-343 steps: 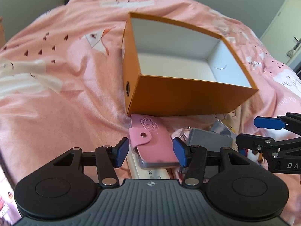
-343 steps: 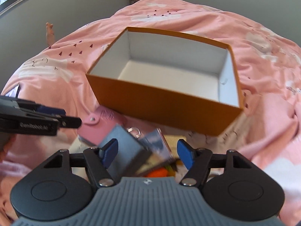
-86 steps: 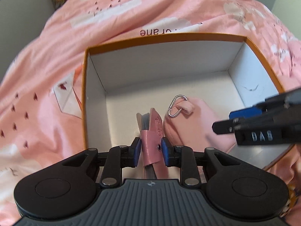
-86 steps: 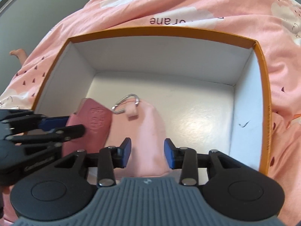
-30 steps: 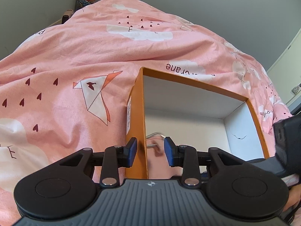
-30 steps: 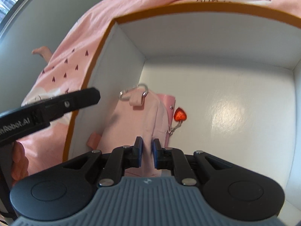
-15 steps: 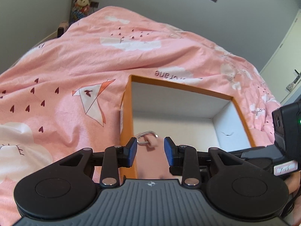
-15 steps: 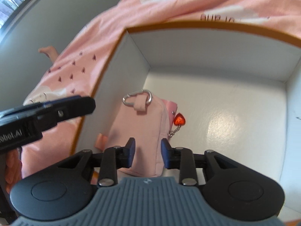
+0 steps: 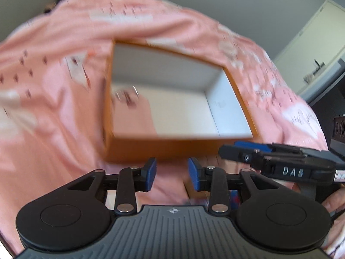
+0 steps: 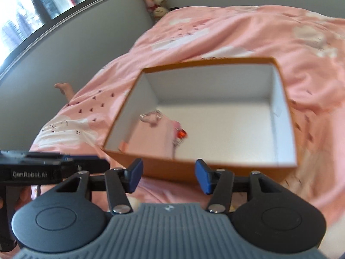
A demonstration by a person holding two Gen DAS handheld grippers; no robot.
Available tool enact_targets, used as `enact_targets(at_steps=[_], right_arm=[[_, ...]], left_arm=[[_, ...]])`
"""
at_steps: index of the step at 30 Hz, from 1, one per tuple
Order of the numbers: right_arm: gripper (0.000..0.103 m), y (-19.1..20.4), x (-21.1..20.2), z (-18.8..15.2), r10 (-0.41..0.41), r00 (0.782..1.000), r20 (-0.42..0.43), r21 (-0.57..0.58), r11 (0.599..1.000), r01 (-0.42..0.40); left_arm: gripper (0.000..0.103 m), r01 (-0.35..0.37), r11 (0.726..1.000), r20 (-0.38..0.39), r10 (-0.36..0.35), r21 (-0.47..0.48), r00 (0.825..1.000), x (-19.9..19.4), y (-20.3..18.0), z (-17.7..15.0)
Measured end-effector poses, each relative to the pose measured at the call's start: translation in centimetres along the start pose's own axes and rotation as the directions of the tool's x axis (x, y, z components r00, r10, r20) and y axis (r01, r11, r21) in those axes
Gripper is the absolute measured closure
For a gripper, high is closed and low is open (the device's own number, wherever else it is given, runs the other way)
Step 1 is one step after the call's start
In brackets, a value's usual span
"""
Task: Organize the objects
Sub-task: 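Move both grippers back to the pile of items beside the box, then grasp the dark grey gift box with the left gripper while the right grasps the small red box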
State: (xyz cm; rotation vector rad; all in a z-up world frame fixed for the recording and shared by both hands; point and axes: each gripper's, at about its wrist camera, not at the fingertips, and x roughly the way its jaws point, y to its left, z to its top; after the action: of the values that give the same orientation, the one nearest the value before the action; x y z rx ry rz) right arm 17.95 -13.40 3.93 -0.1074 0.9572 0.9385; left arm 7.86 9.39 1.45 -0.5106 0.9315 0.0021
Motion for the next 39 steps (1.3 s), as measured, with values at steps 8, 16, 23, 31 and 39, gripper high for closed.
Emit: enact_targets(at_steps=[8,16,23,31,39], right_arm=[[0.046,-3.3,-0.8,-5.7,-0.021,0.992,-0.121,0.170,0.984,0.042],[0.046,-5.2,-0.7,-9.0,0.010,0.983,-0.183,0.300,0.953,0.046],[0.046,-5.8,0.4,-10.4,0.048,0.974,-0.220,0.362,0.932,0.036],[0.049,-6.7,1.8,-11.4,0.092,0.959,-0.267,0.405,0.914,0.025],[0.077,-6.1,2.0,-11.2,0.119,0.961,-0.249,0.394,0.919,-0.012]], left_arm=[[0.045,0.037,0.973,-0.176,0.004,0.228,0.984,2.9,-3.7,-4.7],[0.040,0.010,0.873,-0.229,0.116,0.487,0.967,5.3,-6.8,-8.6],[0.039,-0.055,0.775,-0.176,0.211,0.630,0.961,6.3,-8.6,-10.4],[0.032,-0.101,0.717,-0.129,0.259,0.689,0.957,7.9,-9.1,-11.5],[0.034,-0.144,0.725,-0.086,0.270,0.673,0.959,7.5,-8.8,-11.3]])
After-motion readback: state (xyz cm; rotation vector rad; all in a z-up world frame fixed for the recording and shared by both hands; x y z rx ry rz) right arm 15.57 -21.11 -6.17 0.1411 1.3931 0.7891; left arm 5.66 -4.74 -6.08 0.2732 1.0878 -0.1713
